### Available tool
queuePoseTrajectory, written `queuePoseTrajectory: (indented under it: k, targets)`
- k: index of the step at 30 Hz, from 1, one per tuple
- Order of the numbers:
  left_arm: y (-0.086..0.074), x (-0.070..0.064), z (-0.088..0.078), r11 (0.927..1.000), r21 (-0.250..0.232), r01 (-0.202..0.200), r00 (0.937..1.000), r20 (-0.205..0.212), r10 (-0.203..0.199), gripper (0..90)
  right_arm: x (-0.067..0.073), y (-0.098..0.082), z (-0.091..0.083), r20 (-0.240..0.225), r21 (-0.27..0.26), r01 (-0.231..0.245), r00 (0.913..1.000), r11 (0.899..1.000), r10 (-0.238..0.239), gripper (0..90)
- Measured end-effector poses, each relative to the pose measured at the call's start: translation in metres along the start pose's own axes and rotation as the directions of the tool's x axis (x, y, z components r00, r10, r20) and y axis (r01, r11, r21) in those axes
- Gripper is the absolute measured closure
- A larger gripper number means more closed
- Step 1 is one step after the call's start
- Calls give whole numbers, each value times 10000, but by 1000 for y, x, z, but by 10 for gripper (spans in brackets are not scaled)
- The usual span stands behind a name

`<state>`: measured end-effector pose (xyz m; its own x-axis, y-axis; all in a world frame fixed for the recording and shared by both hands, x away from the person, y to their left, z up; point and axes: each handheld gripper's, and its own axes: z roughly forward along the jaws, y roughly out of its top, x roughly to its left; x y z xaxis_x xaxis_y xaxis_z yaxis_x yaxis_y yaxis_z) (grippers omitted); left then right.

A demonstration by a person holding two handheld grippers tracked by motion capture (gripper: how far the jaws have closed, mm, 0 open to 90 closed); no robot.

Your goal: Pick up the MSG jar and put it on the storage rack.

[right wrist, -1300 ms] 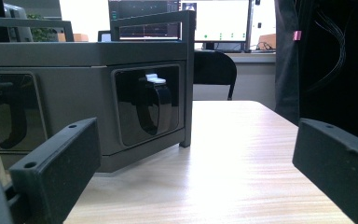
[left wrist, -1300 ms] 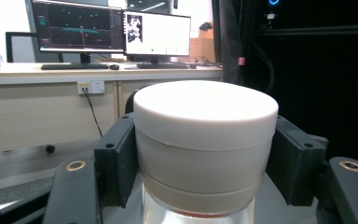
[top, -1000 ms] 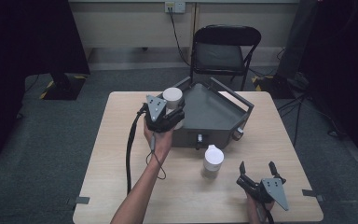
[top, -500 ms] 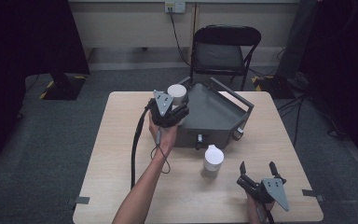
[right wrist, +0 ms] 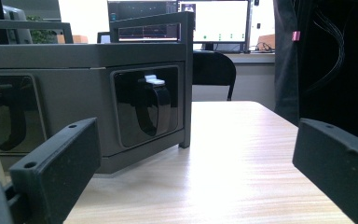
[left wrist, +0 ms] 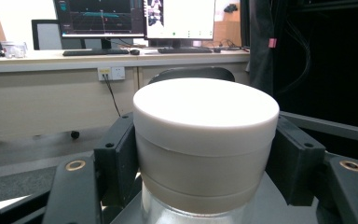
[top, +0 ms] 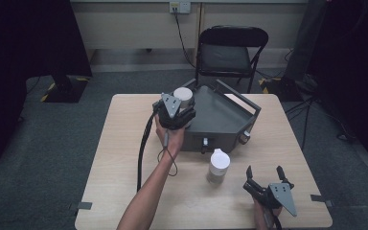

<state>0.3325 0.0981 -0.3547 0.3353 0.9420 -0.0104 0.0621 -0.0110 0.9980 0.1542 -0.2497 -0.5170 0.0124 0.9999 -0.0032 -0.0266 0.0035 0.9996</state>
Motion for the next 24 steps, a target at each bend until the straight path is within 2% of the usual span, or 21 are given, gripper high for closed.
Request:
queuePoseTrajectory:
  k: [5, 12, 18, 19, 21, 24]
  targets:
    - [-3, -1, -2, 9999, -94, -39, 10000, -53, 39, 341, 0, 0, 0, -5, 17, 26, 10000, 10000, -26, 0]
    - [1, -3, -2, 10000, 79, -52, 9999, -123, 53, 340, 0, 1, 0, -7, 45, 58, 10000, 10000, -58, 1]
    - [3, -1, -2, 9995, 166, 277, 9996, -33, -276, 332, 0, 0, 0, -9, 27, 25, 10000, 10000, -25, 0]
    - [3, -2, -2, 9995, 161, 288, 9995, -101, -287, 304, 0, 0, 0, -10, 25, 21, 10000, 10000, -21, 1]
    - [3, -4, -1, 9992, 88, 382, 9990, -237, -379, 167, 0, 0, 0, -14, 11, -3, 10000, 10000, 3, 0]
    - [5, -6, -1, 9990, 170, 420, 9984, -398, -413, 87, 0, 0, 0, -5, 10, -21, 10000, 10000, 21, 0]
